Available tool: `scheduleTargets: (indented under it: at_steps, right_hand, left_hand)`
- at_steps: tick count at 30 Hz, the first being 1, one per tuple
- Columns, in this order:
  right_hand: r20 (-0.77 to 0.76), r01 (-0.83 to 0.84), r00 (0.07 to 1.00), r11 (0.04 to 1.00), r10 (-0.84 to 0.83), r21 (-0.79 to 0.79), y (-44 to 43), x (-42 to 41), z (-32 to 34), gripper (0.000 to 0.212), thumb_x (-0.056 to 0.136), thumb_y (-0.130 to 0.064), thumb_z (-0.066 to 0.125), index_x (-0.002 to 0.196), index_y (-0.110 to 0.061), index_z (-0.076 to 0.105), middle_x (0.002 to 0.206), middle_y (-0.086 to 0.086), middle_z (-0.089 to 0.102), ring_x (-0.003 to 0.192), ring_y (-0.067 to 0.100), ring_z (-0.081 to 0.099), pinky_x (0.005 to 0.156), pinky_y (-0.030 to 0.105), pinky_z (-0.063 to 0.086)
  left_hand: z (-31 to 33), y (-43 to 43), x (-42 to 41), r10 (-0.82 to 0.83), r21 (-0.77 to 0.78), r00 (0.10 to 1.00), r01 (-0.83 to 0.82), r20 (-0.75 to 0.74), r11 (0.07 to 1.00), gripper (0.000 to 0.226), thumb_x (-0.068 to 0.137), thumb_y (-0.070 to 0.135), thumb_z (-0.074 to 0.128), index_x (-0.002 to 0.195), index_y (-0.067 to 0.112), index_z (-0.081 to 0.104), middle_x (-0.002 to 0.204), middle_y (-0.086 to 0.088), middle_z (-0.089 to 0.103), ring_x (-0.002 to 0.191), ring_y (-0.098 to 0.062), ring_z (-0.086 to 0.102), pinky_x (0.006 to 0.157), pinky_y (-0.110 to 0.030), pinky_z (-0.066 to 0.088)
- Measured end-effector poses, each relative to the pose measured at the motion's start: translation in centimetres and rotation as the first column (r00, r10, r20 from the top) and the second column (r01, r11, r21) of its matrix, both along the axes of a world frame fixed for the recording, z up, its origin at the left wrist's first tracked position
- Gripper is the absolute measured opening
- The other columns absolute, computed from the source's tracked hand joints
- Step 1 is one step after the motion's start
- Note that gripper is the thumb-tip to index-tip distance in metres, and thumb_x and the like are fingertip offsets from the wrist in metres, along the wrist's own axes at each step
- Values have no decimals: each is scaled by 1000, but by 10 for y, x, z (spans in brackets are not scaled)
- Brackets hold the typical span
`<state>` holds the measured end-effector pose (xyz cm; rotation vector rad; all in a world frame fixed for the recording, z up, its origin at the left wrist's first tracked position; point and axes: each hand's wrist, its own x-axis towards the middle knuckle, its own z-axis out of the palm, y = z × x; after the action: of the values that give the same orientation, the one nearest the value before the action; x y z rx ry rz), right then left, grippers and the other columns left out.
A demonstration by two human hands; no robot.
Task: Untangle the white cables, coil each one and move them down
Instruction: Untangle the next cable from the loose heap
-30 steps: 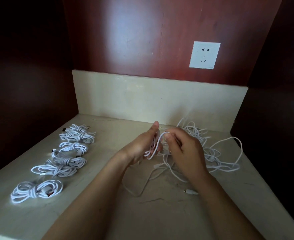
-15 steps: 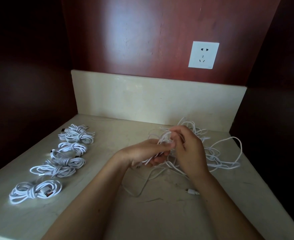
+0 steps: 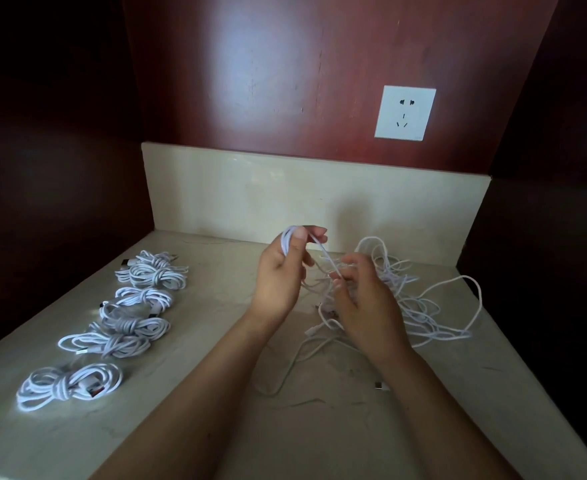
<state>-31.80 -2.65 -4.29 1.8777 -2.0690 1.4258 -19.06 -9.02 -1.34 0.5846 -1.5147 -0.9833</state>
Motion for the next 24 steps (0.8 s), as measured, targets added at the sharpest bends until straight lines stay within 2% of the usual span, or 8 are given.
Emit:
scheduleTargets:
  at_steps: [4,7,9,14,16,18,21,24]
  right_hand:
    - [-182,-29,982,997,41,67,-2,1,-4,30,91,-29,47,119,-23,57,114,-1,63,107,20,58,85,38,49]
    - [-311,-13,950,995,42,94,-5,1,-5,29,93,-33,42,109,-19,61,103,0,60,103,22,54,79,35,43]
    - [-354,1,935,996,32,93,-8,0,-5,25,94,-33,42,99,-19,63,97,-2,59,100,20,52,76,31,37]
    - [-395,89,915,996,-81,3,-14,-12,-4,16,88,-17,57,98,-18,70,100,1,66,104,24,56,86,33,43]
    - [-340,182,928,982,-154,52,-11,-26,-2,18,85,-11,65,100,-20,70,106,1,66,109,25,54,91,34,42]
    - [-287,241,936,965,-204,100,-6,-37,-1,28,82,-8,66,107,-21,69,117,1,64,117,25,50,97,32,39]
    - [-314,139,941,990,-124,27,-2,-29,3,42,72,-8,63,111,-21,68,119,-1,63,117,23,49,102,32,36]
    - [-270,-83,961,995,64,-61,1,-4,10,41,71,-14,50,106,-20,70,109,-4,66,106,16,55,93,29,44]
  left_hand:
    - [5,2,1,-118,87,977,135,-175,987,41,107,30,30,88,6,58,80,-10,69,82,-21,69,77,-25,54]
    - [9,4,-1,-171,123,945,212,-279,970,40,106,34,31,79,8,46,54,2,40,46,-15,42,52,-25,46]
    - [12,5,-1,-181,152,930,239,-319,959,37,106,32,30,76,13,41,53,6,29,43,-10,23,43,-21,27]
    - [26,6,4,-286,295,762,525,-581,798,39,105,41,29,73,21,39,48,10,21,40,-4,13,40,-20,11]
    - [32,4,9,-297,288,670,617,-680,733,39,103,44,29,71,23,37,45,11,21,40,-4,11,38,-18,12]
    - [34,-1,14,-277,287,660,613,-698,736,40,103,45,29,71,23,37,45,12,22,38,-3,13,36,-16,14]
    - [30,-5,14,-220,339,701,564,-679,753,40,103,46,31,71,23,39,47,11,22,37,-3,18,36,-16,16]
    - [27,-6,13,-196,354,706,551,-680,755,39,103,47,33,72,23,40,48,11,21,38,-4,18,37,-17,17]
